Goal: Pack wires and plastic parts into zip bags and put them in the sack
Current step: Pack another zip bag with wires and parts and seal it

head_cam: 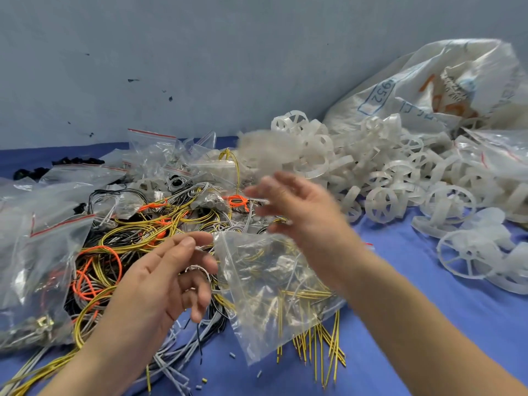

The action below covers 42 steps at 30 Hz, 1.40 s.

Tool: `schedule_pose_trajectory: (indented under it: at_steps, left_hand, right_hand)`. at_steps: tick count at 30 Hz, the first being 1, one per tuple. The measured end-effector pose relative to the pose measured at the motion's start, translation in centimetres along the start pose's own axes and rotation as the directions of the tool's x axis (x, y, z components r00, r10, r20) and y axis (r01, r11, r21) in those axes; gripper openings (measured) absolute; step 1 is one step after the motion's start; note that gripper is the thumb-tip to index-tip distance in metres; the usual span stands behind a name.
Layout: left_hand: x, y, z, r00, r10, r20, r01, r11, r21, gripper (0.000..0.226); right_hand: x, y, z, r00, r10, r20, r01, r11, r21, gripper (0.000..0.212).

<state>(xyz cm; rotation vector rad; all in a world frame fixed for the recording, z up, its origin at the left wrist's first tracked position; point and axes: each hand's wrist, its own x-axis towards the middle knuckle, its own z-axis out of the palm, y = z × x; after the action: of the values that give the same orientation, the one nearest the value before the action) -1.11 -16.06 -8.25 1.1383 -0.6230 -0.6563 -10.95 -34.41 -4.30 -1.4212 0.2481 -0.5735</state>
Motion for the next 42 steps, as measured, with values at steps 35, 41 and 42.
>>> schedule_pose_trajectory:
  at_steps: [35,41,42]
  left_hand:
    - [-2.5,1.3,-4.1,0.978,-0.204,0.048,0.187,0.953,0.239,0.024]
    - [-2.5,-0.1,-1.5,0.957,-0.258,0.131,0.242,0.962,0.128,0.031]
    - [-2.5,-0.2,-1.2,0.951,-0.271,0.148,0.258,0.961,0.104,0.030]
  right_hand:
    - [-6.4,3.4,3.5,0.822,-0.497,0.278,0.452,0.275,-0.848,0.033]
    - [-6.2,3.1,3.2,0.832,-0.531,0.159,0.423,0.422,-0.802,0.026]
    - [-6.2,3.1,3.1,0.833,-0.532,0.153,0.422,0.430,-0.798,0.026]
